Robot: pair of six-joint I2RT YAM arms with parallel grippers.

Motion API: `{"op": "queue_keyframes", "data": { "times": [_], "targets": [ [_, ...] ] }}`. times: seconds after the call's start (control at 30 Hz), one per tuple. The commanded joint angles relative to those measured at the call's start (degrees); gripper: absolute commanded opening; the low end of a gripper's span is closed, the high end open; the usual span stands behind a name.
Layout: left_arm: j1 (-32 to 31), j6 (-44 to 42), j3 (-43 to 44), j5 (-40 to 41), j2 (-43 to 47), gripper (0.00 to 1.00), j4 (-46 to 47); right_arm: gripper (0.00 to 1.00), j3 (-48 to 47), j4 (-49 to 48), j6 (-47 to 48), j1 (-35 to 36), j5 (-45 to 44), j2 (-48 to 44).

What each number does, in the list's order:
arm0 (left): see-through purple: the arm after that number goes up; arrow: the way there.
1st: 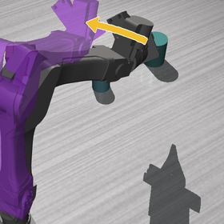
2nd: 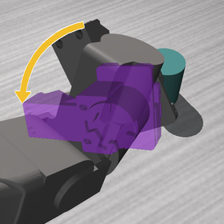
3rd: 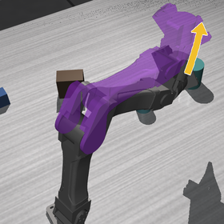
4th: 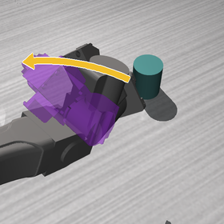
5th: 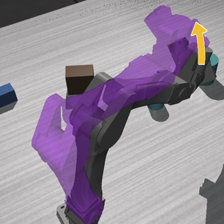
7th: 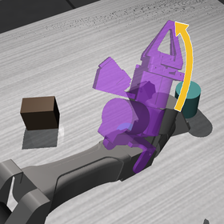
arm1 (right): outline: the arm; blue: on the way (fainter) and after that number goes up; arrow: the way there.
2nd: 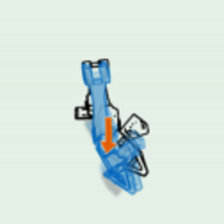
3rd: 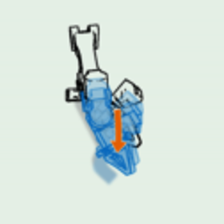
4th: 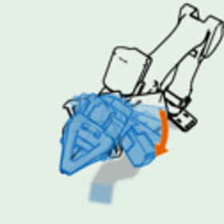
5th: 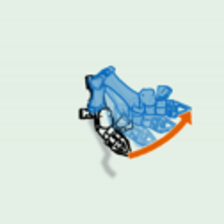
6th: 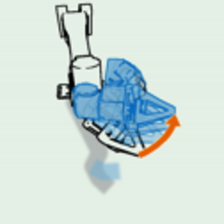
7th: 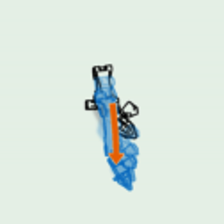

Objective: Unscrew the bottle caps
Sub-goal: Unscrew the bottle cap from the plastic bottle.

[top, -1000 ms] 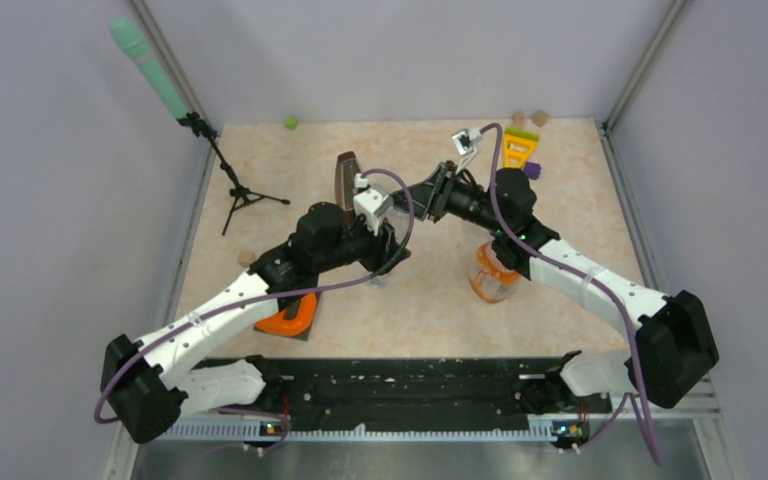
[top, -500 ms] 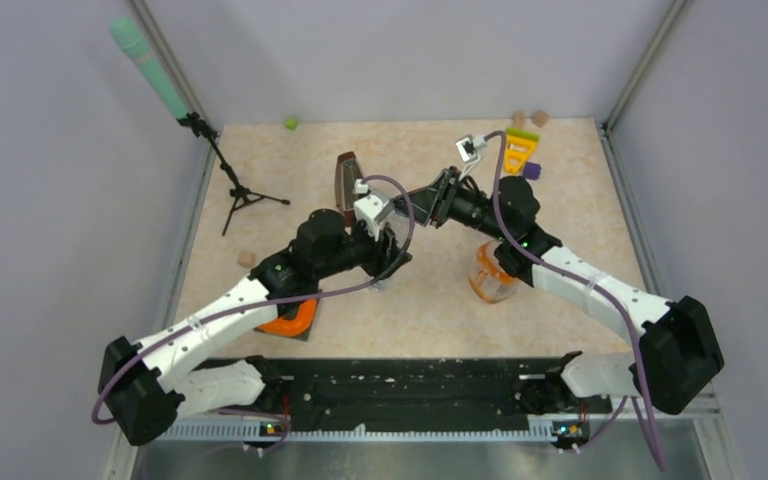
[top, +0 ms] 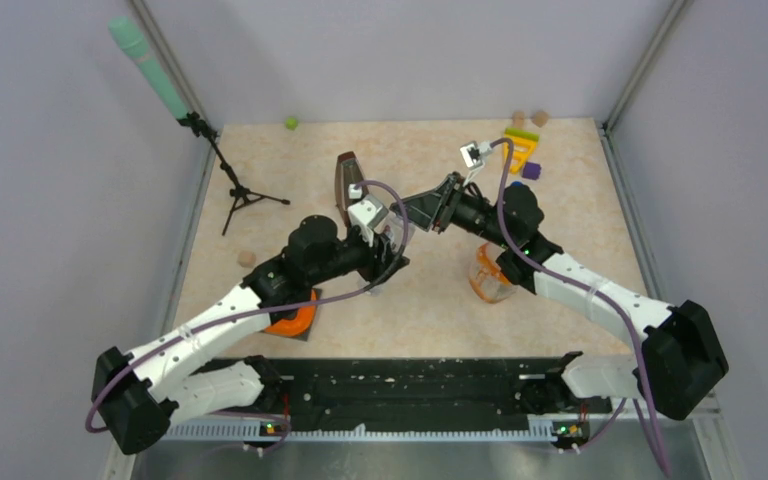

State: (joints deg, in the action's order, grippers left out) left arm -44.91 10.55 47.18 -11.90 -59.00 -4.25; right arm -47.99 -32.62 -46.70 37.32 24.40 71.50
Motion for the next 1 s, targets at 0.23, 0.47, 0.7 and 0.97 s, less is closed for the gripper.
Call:
{"op": "queue_keyframes", "data": {
  "times": [0.23, 0.47, 0.7, 0.97],
  "targets": [
    [6.6, 3.7, 1.2, -15.0, 1.1, 0.00, 8.0, 0.00, 2.8, -12.2, 1.6, -0.1, 10.4, -0.5],
    [11.6, 11.3, -0.3, -29.0, -0.3, 0.00, 15.7, 0.00, 4.6, -18.7, -0.1, -0.1, 13.8, -0.6],
    [11.5, 5.0, 1.0, -23.5, -1.5, 0.00, 7.9, 0.22, 4.5, -12.4, 1.8, -0.1, 8.4, -2.6],
    [10.7, 1.2, -0.5, -17.1, 0.5, 0.00, 4.9, 0.55, 3.7, -5.2, 2.3, -0.6, 1.8, -4.6]
  ]
}}
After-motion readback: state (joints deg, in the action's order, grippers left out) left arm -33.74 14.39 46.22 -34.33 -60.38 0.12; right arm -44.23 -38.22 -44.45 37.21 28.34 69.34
